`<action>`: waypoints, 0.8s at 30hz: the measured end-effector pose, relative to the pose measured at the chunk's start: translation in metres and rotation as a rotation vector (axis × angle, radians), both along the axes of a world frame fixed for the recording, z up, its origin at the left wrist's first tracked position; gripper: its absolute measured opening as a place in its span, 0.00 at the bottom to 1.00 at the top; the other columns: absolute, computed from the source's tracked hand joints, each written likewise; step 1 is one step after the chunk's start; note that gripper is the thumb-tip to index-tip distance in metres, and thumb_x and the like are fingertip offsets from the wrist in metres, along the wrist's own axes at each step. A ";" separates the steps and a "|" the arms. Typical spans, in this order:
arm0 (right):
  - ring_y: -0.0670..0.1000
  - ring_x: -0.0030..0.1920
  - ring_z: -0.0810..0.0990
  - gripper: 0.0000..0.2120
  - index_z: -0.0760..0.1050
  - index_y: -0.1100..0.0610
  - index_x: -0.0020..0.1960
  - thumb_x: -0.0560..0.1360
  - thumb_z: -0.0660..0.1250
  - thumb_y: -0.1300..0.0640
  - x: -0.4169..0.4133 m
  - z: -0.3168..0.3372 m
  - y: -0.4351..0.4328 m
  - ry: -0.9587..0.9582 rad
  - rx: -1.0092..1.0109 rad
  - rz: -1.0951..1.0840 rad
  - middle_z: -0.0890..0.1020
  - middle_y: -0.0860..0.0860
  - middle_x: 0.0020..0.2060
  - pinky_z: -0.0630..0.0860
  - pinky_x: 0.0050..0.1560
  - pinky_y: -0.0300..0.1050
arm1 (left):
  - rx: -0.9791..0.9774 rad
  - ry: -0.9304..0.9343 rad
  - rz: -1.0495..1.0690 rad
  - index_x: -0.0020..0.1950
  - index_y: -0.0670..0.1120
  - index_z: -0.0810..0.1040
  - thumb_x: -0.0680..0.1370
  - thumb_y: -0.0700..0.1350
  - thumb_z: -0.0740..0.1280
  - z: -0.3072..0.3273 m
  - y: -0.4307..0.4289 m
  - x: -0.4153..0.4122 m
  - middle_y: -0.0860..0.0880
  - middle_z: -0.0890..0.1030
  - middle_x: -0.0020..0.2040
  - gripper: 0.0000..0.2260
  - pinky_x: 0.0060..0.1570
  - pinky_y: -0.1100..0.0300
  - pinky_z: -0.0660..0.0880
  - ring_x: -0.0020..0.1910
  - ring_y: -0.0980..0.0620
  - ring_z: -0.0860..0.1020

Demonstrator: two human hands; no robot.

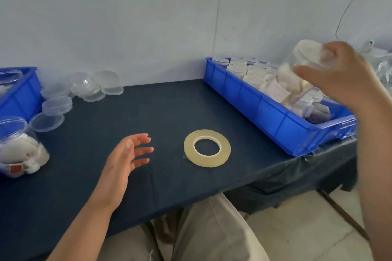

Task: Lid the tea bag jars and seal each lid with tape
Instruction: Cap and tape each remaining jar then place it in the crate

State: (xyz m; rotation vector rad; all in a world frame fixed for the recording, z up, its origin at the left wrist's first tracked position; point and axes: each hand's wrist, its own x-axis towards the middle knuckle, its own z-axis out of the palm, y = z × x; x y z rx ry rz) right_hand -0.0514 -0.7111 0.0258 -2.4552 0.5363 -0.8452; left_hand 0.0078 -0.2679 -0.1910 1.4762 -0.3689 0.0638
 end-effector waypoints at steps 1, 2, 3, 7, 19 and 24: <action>0.55 0.64 0.76 0.50 0.68 0.49 0.76 0.62 0.71 0.24 0.002 0.001 -0.017 0.040 0.003 -0.023 0.78 0.49 0.66 0.70 0.58 0.54 | 0.011 0.000 -0.004 0.67 0.58 0.82 0.79 0.74 0.62 0.001 -0.001 -0.001 0.47 0.82 0.68 0.27 0.62 0.42 0.78 0.65 0.44 0.82; 0.58 0.68 0.76 0.51 0.67 0.51 0.78 0.63 0.73 0.25 0.004 0.000 -0.030 0.085 0.009 -0.046 0.77 0.51 0.69 0.71 0.60 0.56 | 0.016 0.001 -0.008 0.66 0.58 0.82 0.78 0.75 0.62 0.002 -0.002 -0.002 0.47 0.82 0.68 0.27 0.62 0.43 0.78 0.65 0.44 0.82; 0.60 0.69 0.76 0.50 0.67 0.52 0.78 0.65 0.74 0.27 0.007 -0.005 -0.041 0.135 0.019 -0.060 0.77 0.53 0.72 0.71 0.62 0.57 | 0.012 0.003 -0.011 0.65 0.58 0.83 0.77 0.75 0.63 0.004 -0.002 -0.003 0.47 0.82 0.68 0.27 0.62 0.43 0.78 0.65 0.44 0.83; 0.63 0.61 0.82 0.38 0.77 0.53 0.68 0.66 0.71 0.30 0.020 -0.028 -0.068 0.199 0.137 -0.042 0.83 0.56 0.62 0.79 0.65 0.64 | -0.091 0.042 0.015 0.63 0.53 0.84 0.78 0.71 0.66 0.009 -0.002 -0.005 0.45 0.83 0.65 0.25 0.58 0.50 0.83 0.62 0.43 0.84; 0.58 0.70 0.75 0.40 0.72 0.40 0.75 0.67 0.78 0.30 0.042 -0.058 -0.077 0.567 0.037 0.049 0.71 0.51 0.77 0.72 0.66 0.56 | -0.093 0.061 0.005 0.58 0.54 0.86 0.79 0.65 0.65 0.009 -0.001 -0.005 0.44 0.85 0.62 0.20 0.54 0.57 0.83 0.59 0.44 0.84; 0.58 0.72 0.74 0.36 0.79 0.36 0.69 0.63 0.74 0.26 0.044 -0.067 -0.079 0.519 0.056 0.126 0.73 0.52 0.77 0.72 0.71 0.58 | -0.064 0.046 0.010 0.59 0.54 0.86 0.74 0.74 0.70 0.006 0.000 -0.003 0.44 0.85 0.62 0.27 0.54 0.57 0.83 0.59 0.44 0.84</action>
